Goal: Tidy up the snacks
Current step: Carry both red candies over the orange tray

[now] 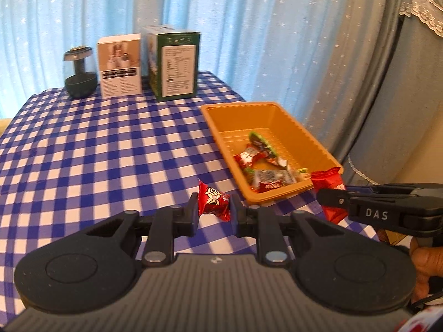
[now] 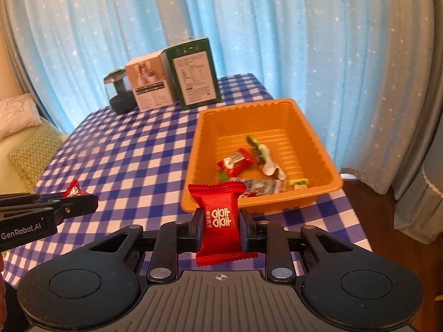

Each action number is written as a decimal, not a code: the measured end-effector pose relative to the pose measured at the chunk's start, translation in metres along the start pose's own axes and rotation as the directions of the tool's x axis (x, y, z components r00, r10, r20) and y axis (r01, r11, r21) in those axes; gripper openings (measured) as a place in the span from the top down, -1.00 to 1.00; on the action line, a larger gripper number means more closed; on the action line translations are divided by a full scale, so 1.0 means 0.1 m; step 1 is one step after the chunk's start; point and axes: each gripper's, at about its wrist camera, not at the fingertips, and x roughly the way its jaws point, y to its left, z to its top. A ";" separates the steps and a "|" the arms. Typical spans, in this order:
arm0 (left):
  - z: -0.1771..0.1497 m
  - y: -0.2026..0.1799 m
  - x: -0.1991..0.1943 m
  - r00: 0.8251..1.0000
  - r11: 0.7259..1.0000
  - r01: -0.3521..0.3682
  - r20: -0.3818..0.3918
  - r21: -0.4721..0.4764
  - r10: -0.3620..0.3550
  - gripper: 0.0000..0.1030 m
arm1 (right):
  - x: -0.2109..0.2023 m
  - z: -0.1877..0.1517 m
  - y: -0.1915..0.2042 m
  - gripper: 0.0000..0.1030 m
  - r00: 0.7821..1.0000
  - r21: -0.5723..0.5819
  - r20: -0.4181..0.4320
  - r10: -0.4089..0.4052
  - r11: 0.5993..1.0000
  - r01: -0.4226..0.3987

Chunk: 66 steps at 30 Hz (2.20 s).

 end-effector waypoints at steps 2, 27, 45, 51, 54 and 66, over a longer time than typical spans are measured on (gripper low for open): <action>0.04 -0.06 0.05 1.000 1.000 0.012 0.000 0.007 -0.012 0.62 | 0.01 0.02 -0.05 0.49 1.000 0.008 0.002 -0.006 1.000 0.006; 0.30 -0.34 0.62 0.997 0.997 0.077 -0.007 0.031 -0.077 0.62 | 0.25 0.37 -0.46 0.49 0.998 0.027 0.027 -0.052 0.998 0.051; 0.52 -0.44 1.15 0.995 0.994 0.095 -0.036 0.059 -0.093 0.61 | 0.69 0.64 -0.64 0.49 0.999 0.014 0.014 -0.052 0.999 0.052; 0.58 -0.49 1.36 0.994 0.991 0.105 -0.050 0.084 -0.101 0.61 | 0.80 0.72 -0.68 0.49 0.998 0.009 0.012 -0.057 0.998 0.057; 0.60 -0.50 1.45 0.993 0.990 0.105 -0.058 0.092 -0.100 0.61 | 0.86 0.75 -0.70 0.49 0.998 0.011 0.009 -0.058 0.998 0.057; 0.65 -0.52 1.69 0.990 0.989 0.122 -0.085 0.088 -0.114 0.60 | 0.98 0.78 -0.76 0.49 0.998 0.018 -0.005 -0.067 0.998 0.067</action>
